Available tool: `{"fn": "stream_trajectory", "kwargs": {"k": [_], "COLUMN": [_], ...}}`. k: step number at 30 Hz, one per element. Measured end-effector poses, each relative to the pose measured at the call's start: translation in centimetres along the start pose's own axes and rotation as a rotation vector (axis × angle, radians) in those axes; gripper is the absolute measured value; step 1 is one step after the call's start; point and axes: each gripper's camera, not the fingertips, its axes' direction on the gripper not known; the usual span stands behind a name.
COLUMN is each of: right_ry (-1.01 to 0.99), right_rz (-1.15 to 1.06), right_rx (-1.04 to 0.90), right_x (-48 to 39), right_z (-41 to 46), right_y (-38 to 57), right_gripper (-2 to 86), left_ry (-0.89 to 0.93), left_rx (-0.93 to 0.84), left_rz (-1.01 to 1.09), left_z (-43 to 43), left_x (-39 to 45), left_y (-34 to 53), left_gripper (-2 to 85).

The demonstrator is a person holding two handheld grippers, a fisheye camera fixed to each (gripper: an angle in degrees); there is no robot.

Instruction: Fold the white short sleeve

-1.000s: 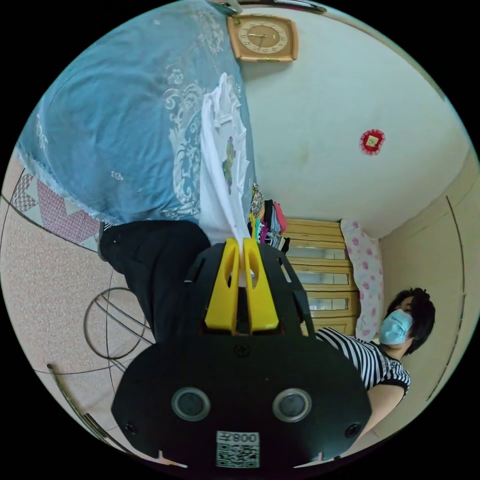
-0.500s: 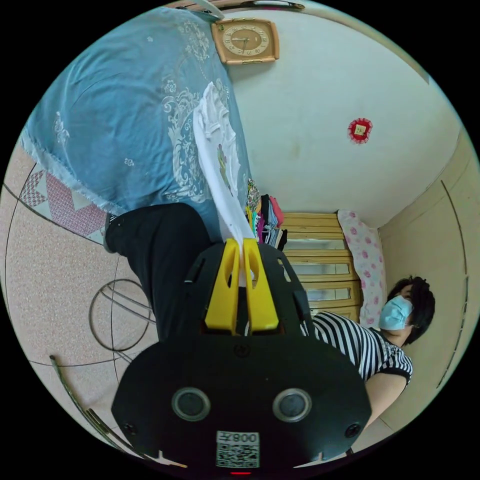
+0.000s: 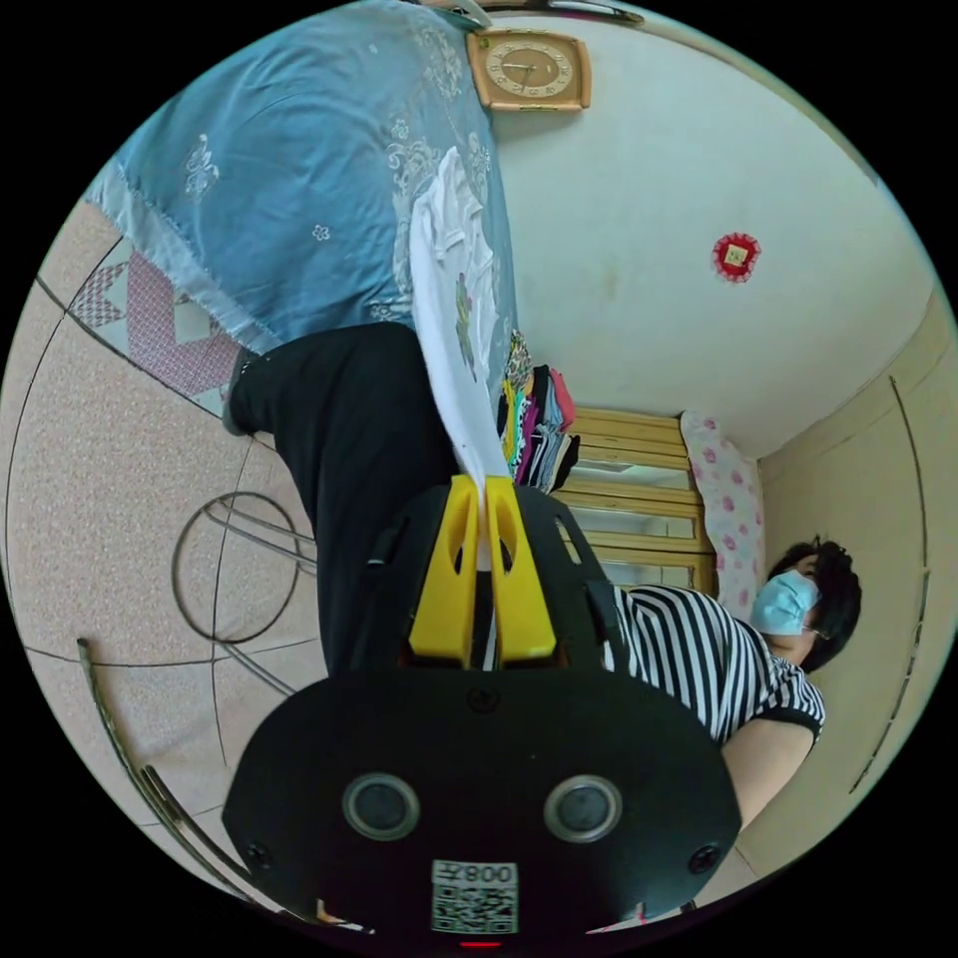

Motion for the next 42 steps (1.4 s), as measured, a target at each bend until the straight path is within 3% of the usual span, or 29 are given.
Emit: {"fn": "stream_trajectory", "kwargs": {"k": [11, 21, 42], "right_ry": [-0.060, -0.062, -0.021], "right_rz": [-0.137, -0.251, -0.038], "right_rx": [0.047, 0.075, -0.043], "right_x": [-6.2, -14.3, -18.2], "right_z": [-1.0, -0.9, 10.0], "right_y": [-8.3, -22.8, -55.1], "right_gripper": [0.4, 0.4, 0.5], "left_ry": [0.034, 0.042, -0.155], "left_rx": [0.053, 0.073, 0.056], "left_rz": [0.107, 0.249, 0.122], "left_z": [3.6, 9.4, 26.2], "left_x": [4.6, 11.1, 5.9], "left_y": [-10.5, -28.5, -66.8], "left_gripper": [1.7, 1.6, 2.2]}}
